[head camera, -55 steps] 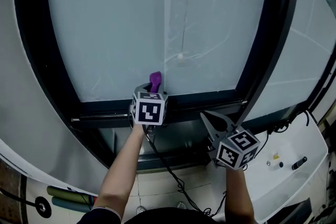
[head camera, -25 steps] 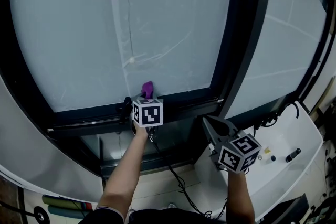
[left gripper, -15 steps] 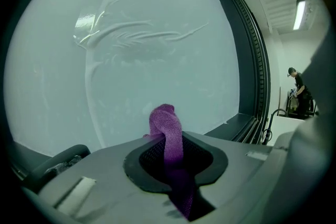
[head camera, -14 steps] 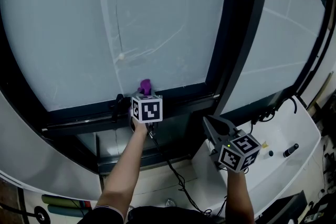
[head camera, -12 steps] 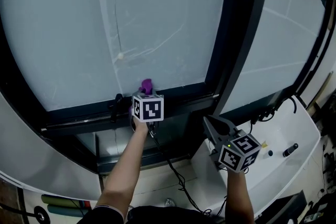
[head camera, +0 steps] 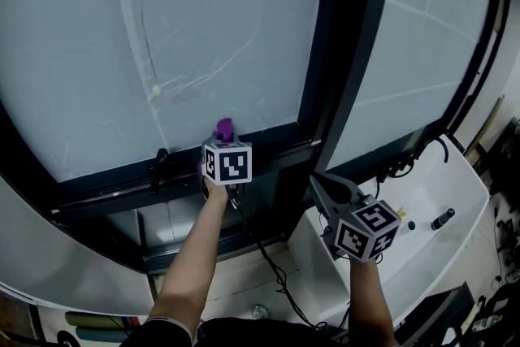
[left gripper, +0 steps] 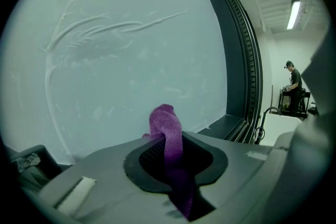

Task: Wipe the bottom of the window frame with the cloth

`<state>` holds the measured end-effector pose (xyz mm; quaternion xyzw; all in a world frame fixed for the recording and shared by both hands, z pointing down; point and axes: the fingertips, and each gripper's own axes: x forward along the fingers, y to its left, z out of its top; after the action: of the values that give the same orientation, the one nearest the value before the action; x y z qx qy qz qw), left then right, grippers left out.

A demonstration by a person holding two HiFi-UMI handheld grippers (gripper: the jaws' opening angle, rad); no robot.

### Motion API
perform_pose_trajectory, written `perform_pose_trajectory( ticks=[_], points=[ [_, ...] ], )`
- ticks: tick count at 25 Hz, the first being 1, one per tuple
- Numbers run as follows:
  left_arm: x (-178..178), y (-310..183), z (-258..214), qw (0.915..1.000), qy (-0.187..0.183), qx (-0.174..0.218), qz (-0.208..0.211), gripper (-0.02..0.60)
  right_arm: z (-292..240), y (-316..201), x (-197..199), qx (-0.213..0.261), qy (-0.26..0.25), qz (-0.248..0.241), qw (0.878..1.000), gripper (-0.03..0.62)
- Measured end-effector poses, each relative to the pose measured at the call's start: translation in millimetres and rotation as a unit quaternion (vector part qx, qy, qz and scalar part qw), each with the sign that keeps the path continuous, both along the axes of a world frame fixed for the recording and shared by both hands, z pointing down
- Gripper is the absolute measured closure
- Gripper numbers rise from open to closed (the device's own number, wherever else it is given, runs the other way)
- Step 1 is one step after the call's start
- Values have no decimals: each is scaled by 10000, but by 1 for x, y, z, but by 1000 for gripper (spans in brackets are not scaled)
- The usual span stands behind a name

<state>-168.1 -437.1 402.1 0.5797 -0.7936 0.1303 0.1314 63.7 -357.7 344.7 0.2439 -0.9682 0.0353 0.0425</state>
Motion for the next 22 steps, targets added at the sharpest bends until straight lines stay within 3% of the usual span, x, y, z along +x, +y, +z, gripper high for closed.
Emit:
perform_pose_trajectory(
  ticks=[22],
  points=[
    [110, -98, -1, 9966, 229, 55, 790, 512, 14, -42, 90, -164, 50, 921, 9956, 593]
  ],
)
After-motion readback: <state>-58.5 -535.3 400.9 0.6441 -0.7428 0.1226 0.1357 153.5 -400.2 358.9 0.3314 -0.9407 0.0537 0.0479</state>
